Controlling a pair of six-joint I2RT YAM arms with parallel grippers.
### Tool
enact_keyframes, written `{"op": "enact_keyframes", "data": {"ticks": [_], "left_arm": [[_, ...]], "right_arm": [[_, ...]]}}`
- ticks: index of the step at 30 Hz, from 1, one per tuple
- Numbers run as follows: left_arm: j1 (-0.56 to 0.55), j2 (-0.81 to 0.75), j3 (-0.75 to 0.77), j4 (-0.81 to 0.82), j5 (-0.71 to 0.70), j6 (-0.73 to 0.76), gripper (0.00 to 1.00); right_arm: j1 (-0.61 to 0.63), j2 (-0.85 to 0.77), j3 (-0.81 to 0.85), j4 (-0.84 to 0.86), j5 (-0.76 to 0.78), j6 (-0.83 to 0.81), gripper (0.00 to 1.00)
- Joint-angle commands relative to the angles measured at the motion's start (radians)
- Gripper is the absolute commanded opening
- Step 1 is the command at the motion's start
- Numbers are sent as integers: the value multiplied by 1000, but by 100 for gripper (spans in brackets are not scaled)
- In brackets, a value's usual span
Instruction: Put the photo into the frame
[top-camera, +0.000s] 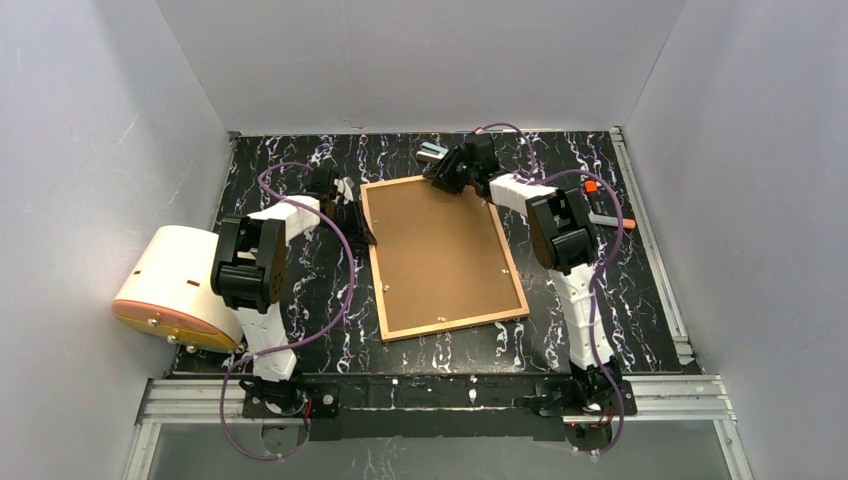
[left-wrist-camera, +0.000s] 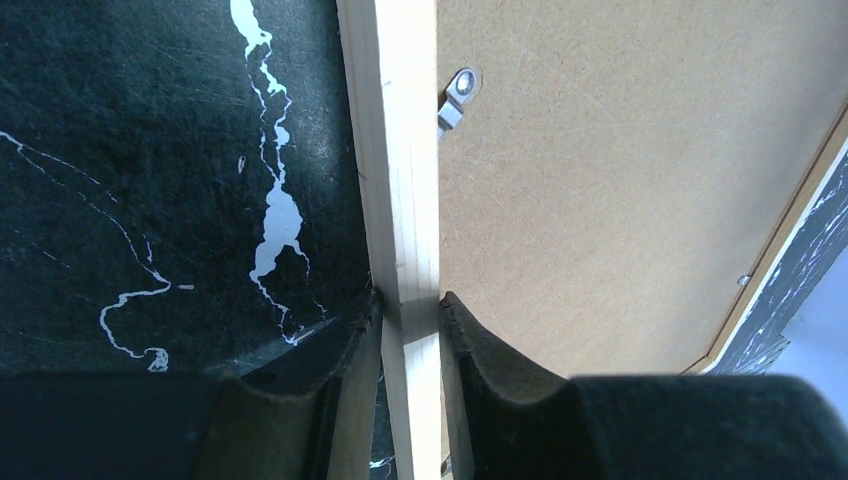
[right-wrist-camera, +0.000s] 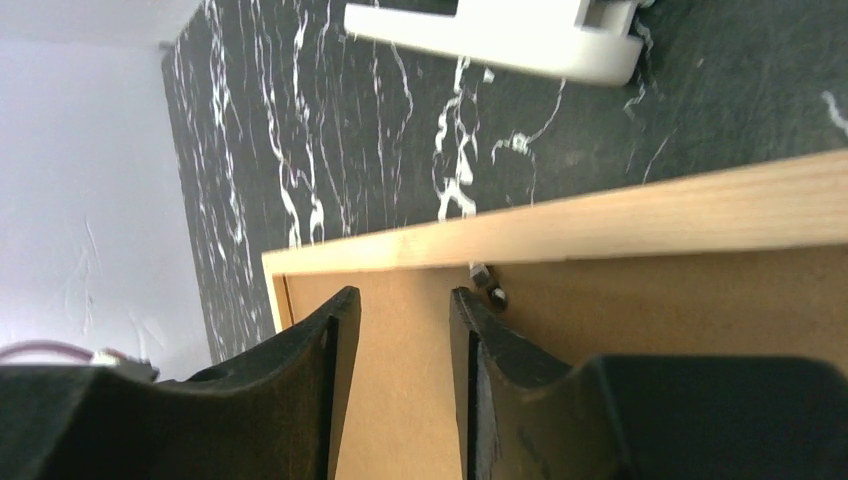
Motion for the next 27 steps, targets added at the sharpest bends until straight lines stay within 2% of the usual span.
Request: {"op": "enact_keyframes", "data": {"ticks": [1,8,13,16,19,22,27], "left_arm": [[-8,-36,49,-42,24,7,27],[-6,-83,93,-46,38,-10,42],[-6,-143,34,-37,22,-11,49],[-7,-194,-24,-28,15,-9,53],[-9,-245,-84,-23,28,1,55],[-12,-292,-146,-20,58,14,56],[-24,-357,-246,-15,82,19,57]], "right_arm": [[-1,-154,-56,43,-103,-93,49],[-4,-382,-178,-82,-26,-173,52],[-8,-501,-270,-216,47,-225,53],[-7,-562,-324,-277,19,-253,53],[2,-605,-367,-351,-78,-316,53],[53,-636,-417,-441,-118,-403,52],[198,-642,-459,-605,-71,-460,52]]}}
